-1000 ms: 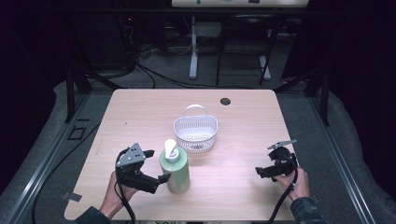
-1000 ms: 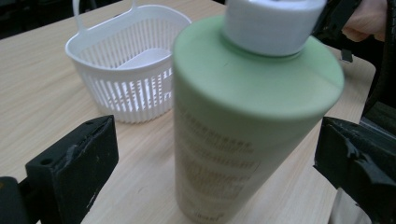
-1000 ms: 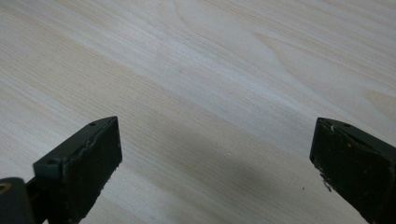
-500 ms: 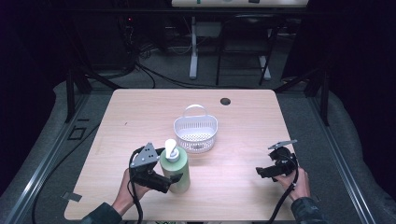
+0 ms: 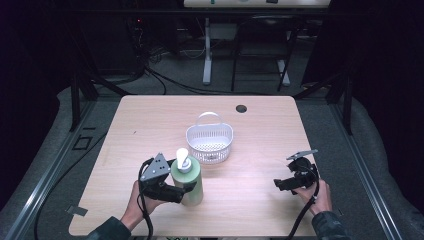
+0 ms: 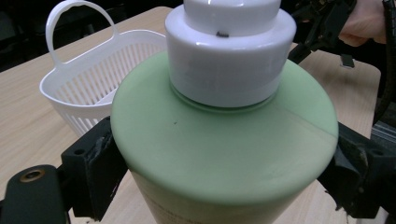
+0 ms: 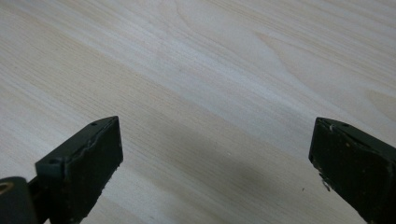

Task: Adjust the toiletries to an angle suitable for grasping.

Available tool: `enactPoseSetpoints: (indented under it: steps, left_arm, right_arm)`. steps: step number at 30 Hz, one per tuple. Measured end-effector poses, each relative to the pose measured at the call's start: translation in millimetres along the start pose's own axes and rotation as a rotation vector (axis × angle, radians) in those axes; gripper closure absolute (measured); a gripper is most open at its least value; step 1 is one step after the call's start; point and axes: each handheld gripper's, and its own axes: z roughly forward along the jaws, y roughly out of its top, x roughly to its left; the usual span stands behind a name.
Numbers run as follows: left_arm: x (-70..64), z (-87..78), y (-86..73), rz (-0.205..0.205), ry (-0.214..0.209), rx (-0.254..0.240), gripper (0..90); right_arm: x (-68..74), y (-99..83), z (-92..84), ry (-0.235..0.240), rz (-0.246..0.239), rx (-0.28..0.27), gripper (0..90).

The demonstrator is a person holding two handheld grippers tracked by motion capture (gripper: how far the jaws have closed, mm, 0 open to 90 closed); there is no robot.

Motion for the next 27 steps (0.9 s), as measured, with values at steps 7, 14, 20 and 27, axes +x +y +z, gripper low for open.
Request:
enactPoseSetpoints:
  steps: [7,14,20,27]
  left_arm:
    - [7.0,-1.0,-0.7,-0.014,0.032,0.0,12.0]
    - [15.3,0.4,-0.5,-0.034,0.062,-0.004,12.0]
    - [23.3,4.6,1.8,-0.046,0.08,-0.004,12.0]
    - [29.7,7.5,3.1,-0.057,0.1,-0.005,12.0]
  right_arm:
    - [0.9,0.5,-0.3,-0.004,-0.005,0.0,2.6]
    - [1.7,1.1,0.0,-0.005,-0.004,0.002,2.9]
    - [1.8,1.7,1.1,-0.004,-0.004,0.007,3.3]
    - [2.4,2.0,1.2,-0.006,-0.007,0.009,3.4]
